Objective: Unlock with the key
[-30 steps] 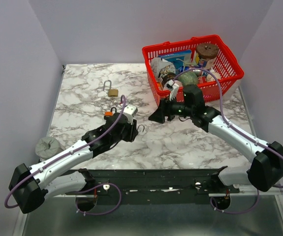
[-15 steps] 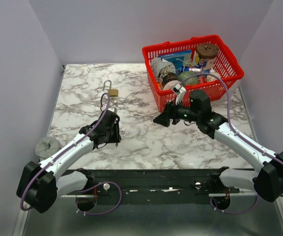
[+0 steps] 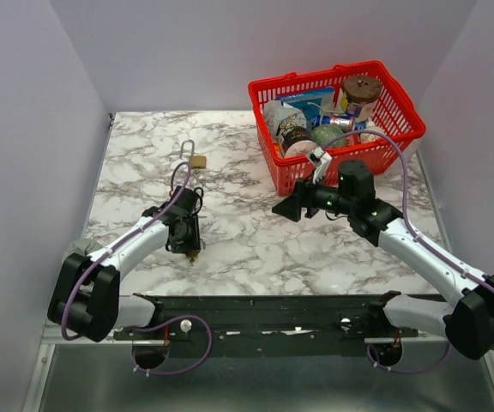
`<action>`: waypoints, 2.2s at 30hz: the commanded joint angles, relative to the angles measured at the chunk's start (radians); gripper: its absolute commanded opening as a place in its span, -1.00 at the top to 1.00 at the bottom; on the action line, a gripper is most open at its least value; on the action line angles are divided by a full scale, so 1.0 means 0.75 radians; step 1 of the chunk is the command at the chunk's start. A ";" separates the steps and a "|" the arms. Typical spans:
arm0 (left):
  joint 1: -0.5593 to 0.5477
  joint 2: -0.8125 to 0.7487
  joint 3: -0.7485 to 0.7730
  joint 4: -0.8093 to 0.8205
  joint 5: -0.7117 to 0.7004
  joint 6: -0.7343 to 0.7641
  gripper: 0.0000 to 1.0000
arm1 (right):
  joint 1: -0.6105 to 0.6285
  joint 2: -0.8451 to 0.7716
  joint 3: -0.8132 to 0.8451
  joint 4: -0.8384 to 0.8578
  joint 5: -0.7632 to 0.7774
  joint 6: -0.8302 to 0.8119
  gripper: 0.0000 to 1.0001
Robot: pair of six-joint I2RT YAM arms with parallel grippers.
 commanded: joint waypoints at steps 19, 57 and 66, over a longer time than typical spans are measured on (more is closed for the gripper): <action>0.097 0.293 0.123 0.156 -0.055 0.196 1.00 | -0.043 0.022 -0.038 0.068 -0.022 -0.002 -0.52; 0.136 -0.670 -0.034 0.688 -0.118 0.270 -0.98 | -0.260 -0.230 -0.189 0.107 0.270 0.086 -0.56; 0.140 -0.842 -0.067 0.747 -0.085 0.235 -0.98 | -0.272 -0.459 -0.277 0.117 0.551 0.039 -0.56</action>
